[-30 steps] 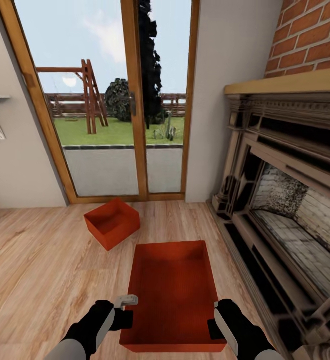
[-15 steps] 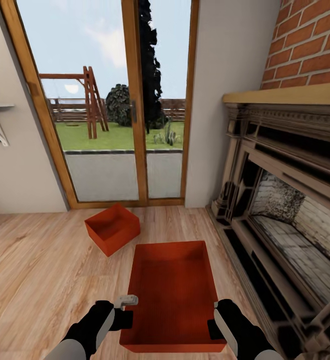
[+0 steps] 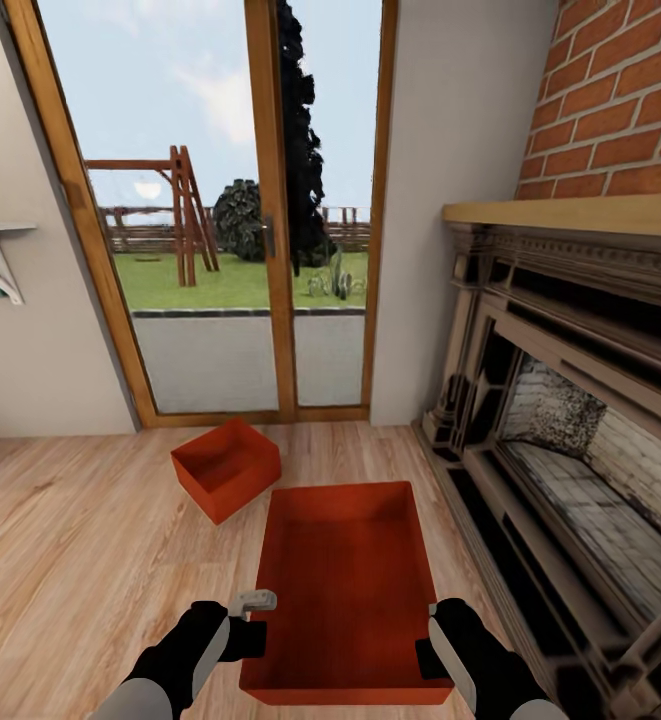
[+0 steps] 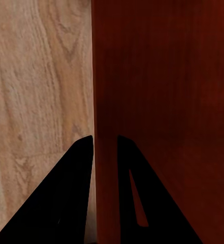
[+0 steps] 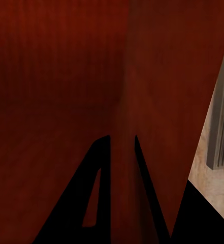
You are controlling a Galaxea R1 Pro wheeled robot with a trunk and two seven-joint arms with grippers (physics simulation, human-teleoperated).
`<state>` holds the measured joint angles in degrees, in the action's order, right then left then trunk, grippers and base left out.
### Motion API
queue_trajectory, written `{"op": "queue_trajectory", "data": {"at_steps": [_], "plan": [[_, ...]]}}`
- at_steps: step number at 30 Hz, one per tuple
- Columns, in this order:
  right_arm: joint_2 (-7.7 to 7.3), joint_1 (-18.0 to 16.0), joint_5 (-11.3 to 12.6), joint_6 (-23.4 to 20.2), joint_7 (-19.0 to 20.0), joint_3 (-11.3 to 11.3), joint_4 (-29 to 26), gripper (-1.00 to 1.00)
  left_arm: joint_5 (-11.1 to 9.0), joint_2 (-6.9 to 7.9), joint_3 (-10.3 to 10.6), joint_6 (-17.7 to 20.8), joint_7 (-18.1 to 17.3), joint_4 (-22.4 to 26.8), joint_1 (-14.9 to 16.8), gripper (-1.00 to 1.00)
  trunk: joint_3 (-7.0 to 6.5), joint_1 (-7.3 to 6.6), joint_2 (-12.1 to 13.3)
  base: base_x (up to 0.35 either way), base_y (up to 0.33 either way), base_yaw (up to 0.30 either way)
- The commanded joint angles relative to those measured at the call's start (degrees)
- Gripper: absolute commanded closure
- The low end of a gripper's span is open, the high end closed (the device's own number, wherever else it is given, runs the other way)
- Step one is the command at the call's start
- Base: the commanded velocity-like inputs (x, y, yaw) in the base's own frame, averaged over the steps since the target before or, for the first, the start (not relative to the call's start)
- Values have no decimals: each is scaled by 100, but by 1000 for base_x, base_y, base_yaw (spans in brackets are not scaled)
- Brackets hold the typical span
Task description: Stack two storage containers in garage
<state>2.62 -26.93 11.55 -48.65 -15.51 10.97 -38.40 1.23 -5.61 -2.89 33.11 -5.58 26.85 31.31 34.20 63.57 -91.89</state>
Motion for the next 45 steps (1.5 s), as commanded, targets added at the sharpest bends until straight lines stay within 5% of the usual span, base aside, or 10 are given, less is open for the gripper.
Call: {"op": "queue_trajectory", "data": {"at_steps": [1,40,45], "plan": [[81,-5,372,48,-22,14,-9,100,-88,-11,-8,38,-17,5,-2,100,-22,-23,39,0,0,0],[81,-5,373,48,-22,19,-9,100,-88,-11,-1,38,-15,5,-2,100,-1066,-880,1603,0,0,0],[81,-5,372,48,-24,18,-9,100,-80,-11,-1,38,-15,5,-2,100,-1082,-880,1603,0,0,0]]}}
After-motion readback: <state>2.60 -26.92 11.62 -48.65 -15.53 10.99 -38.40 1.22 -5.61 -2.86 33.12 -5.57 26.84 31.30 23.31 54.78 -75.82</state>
